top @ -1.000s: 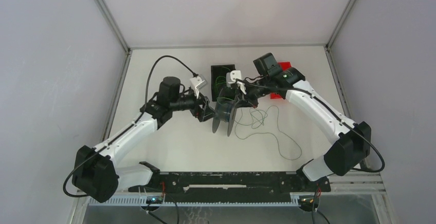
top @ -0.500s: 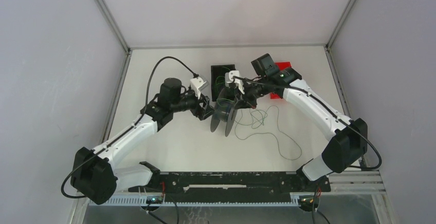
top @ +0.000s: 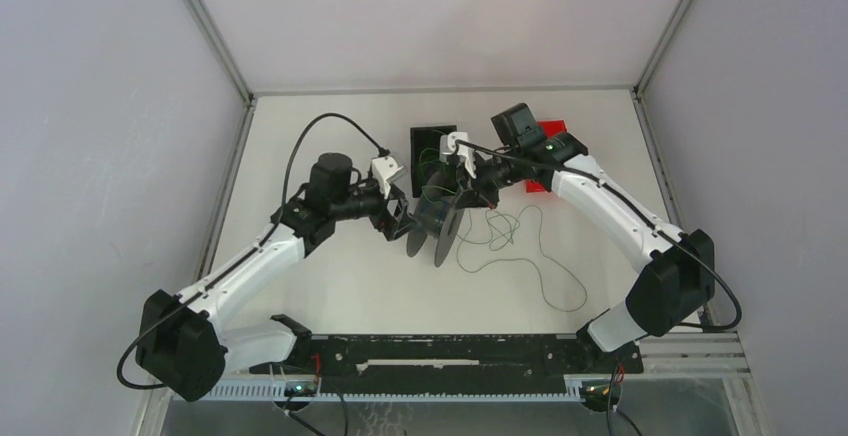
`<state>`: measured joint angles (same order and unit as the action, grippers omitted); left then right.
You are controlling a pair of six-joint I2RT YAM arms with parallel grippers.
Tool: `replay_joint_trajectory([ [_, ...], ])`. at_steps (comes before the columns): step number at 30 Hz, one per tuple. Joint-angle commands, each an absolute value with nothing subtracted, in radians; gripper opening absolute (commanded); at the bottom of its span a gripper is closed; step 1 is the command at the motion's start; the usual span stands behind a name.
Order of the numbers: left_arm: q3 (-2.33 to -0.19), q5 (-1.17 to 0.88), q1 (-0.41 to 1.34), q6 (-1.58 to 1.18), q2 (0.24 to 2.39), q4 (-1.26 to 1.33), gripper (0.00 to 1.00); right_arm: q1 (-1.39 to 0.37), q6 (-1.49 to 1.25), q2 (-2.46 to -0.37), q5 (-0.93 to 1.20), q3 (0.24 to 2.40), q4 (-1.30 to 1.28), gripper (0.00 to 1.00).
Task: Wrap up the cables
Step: Wrap the cable around the cable reel.
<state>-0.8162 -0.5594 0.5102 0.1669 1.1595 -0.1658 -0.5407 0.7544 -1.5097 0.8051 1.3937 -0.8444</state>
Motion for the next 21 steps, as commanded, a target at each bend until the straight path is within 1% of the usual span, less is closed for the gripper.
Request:
replay_joint_trajectory([
  [1, -0.815, -0.620, 0.513, 0.162, 1.138, -0.065, 0.88, -0.534, 0.715, -1.493, 0.872, 1.377, -0.779, 0.00],
  [6, -0.809, -0.581, 0.514, 0.072, 1.157, 0.052, 0.89, -0.532, 0.641, -1.494, 0.890, 1.350, -0.737, 0.00],
  [12, -0.772, -0.503, 0.530, -0.053, 1.164, 0.113, 0.89, -0.514, 0.530, -1.466, 0.888, 1.299, -0.662, 0.00],
  [21, -0.716, -0.403, 0.565, -0.126, 1.166, 0.218, 0.90, -0.504, 0.392, -1.445, 0.894, 1.240, -0.586, 0.00],
])
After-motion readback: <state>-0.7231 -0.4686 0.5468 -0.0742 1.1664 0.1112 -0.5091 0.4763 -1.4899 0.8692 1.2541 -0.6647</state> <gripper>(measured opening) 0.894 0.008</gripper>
